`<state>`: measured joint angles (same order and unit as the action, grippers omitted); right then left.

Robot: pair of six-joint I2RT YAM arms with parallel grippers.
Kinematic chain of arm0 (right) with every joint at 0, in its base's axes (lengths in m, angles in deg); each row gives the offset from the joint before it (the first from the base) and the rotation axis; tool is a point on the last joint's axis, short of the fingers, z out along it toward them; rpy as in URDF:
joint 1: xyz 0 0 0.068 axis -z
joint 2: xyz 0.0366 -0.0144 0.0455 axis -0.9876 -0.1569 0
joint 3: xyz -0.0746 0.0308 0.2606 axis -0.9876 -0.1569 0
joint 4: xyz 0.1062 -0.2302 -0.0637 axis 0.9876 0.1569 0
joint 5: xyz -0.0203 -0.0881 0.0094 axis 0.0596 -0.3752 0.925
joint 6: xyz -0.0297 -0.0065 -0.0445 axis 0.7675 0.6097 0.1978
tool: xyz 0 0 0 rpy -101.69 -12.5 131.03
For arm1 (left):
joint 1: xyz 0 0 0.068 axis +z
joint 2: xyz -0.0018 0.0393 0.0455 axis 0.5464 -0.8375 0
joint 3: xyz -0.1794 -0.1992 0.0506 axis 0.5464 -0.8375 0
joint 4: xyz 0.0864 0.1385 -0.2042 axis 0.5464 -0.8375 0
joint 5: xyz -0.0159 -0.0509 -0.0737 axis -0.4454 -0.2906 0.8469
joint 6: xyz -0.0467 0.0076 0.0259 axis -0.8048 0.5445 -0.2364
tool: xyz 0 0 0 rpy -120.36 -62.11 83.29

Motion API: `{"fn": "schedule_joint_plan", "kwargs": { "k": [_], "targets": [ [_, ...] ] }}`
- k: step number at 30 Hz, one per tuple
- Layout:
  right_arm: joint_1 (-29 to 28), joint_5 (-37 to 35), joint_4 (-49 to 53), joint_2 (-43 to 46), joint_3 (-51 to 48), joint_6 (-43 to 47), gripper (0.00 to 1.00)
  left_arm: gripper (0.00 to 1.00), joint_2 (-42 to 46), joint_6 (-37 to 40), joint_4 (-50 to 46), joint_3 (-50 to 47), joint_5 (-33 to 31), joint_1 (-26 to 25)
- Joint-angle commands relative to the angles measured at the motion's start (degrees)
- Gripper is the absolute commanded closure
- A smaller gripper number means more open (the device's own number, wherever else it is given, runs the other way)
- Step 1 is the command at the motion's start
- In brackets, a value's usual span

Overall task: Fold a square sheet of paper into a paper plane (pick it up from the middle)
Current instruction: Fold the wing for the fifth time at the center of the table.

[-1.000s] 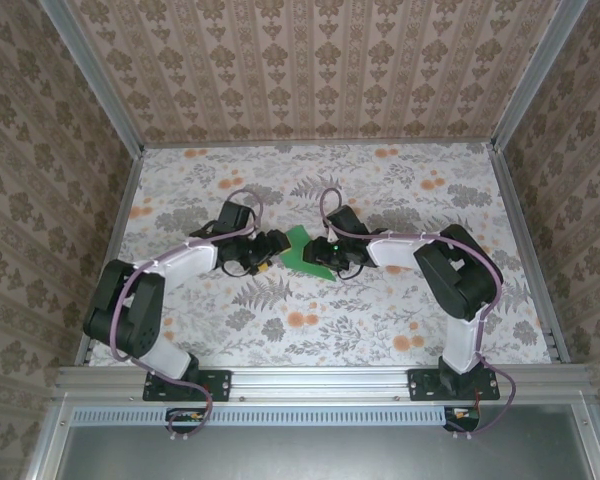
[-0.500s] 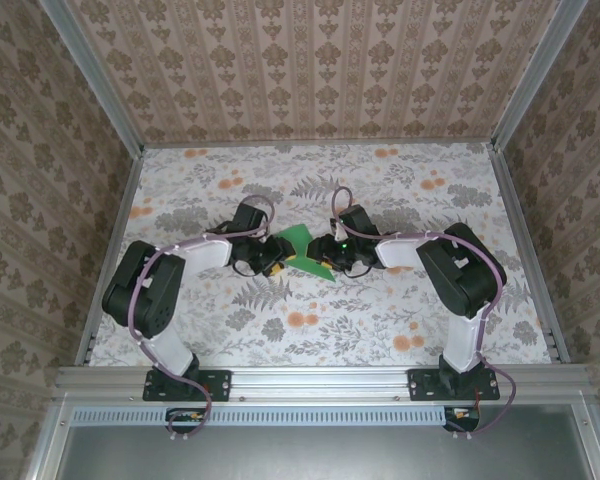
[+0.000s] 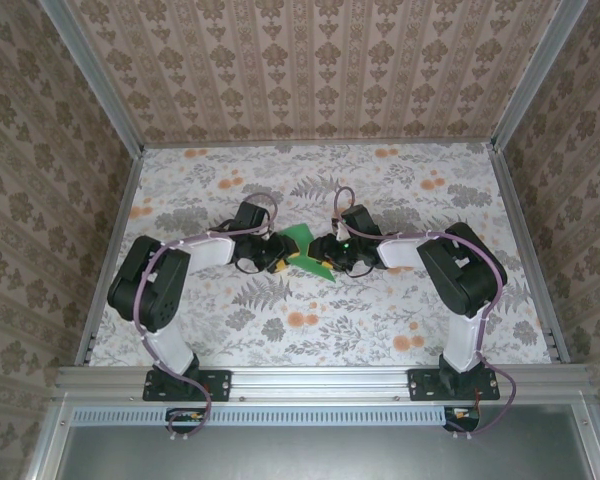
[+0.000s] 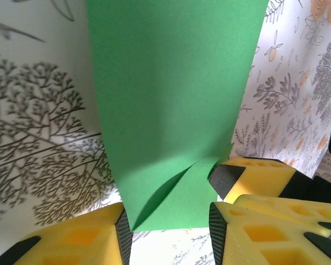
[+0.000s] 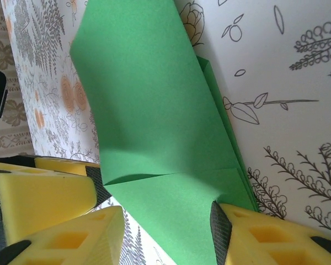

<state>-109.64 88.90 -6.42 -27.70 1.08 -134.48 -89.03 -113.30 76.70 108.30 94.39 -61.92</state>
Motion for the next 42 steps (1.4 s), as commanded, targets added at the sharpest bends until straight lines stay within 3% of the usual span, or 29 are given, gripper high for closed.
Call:
{"fn": "schedule_joint_plan", "kwargs": {
  "k": [1,9,23,30,34,38,42],
  "targets": [
    [0.3,0.2,1.8,-2.0,-1.5,-0.5,0.52,0.57,-1.1,-2.0,4.6,-0.3,3.3,0.5],
    [0.7,1.1,0.4,-2.2,-1.9,-1.2,0.52,0.62,-0.8,-3.3,10.8,-2.7,4.9,1.0],
    [0.9,3.4,-2.2,-0.8,-0.6,2.9,0.51,0.71,-2.8,-3.0,10.5,-2.6,5.4,0.8],
    [0.9,3.6,-1.2,3.5,-1.1,9.4,0.48,0.87,-2.9,-2.6,9.7,-2.4,5.4,0.8],
    [0.0,-2.4,1.7,9.7,-3.9,16.8,0.41,0.97,-2.2,-2.3,9.0,-2.1,5.2,0.6],
    [-1.3,-9.6,3.1,14.3,-6.8,25.1,0.31,1.0,-1.9,-2.5,8.0,-1.6,5.1,0.5],
    [-4.4,-17.8,0.9,17.6,-10.4,34.6,0.31,1.0,-1.5,-3.2,7.3,-1.2,5.2,0.4]
  ]
}}
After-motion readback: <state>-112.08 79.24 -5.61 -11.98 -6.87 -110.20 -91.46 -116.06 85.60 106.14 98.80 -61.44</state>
